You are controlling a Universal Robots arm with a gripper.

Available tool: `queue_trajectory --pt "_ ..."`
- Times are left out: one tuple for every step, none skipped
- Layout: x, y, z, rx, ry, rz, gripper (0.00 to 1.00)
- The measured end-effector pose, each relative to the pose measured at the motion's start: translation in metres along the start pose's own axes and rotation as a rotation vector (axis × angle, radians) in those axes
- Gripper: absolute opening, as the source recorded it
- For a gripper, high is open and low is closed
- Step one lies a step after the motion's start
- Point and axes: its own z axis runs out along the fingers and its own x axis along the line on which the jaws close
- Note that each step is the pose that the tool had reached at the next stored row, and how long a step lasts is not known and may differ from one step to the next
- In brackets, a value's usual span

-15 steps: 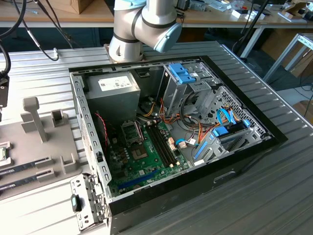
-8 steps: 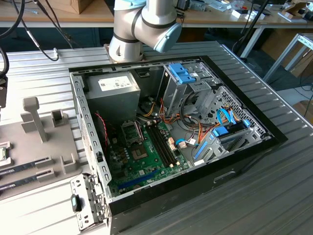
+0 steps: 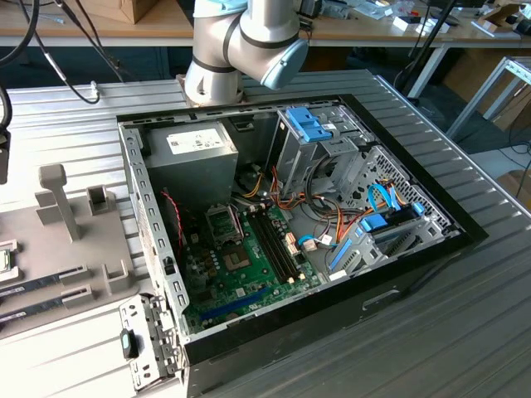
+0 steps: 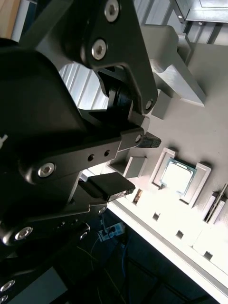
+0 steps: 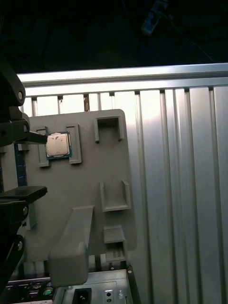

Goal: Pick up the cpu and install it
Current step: 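Pick up the cpu and move it towards the insertion slot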

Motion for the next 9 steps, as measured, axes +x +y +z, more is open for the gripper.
queue_trajectory --pt "0.0003 0.0 0.0002 0.0 0.0 0.0 0.48" --pt "0.0005 -0.0001 0.0004 0.0 -0.0001 0.0 0.48" --pt "0.0008 -0.0001 0.0006 0.0 0.0001 0.0 0.48" --pt "0.0011 -0.0001 0.0009 0.0 -0.0001 0.0 0.48" --pt "0.0013 -0.0002 0.0011 0.0 0.0 0.0 0.48" --pt "0.0016 -0.0002 0.0014 0.0 0.0 0.0 0.48" --pt "0.0018 -0.0002 0.0017 -0.0001 -0.0001 0.0 0.48" --pt "0.002 -0.0002 0.0018 -0.0001 -0.0001 0.0 0.48" --pt "0.0024 -0.0003 0.002 -0.0001 0.0 0.0 0.48"
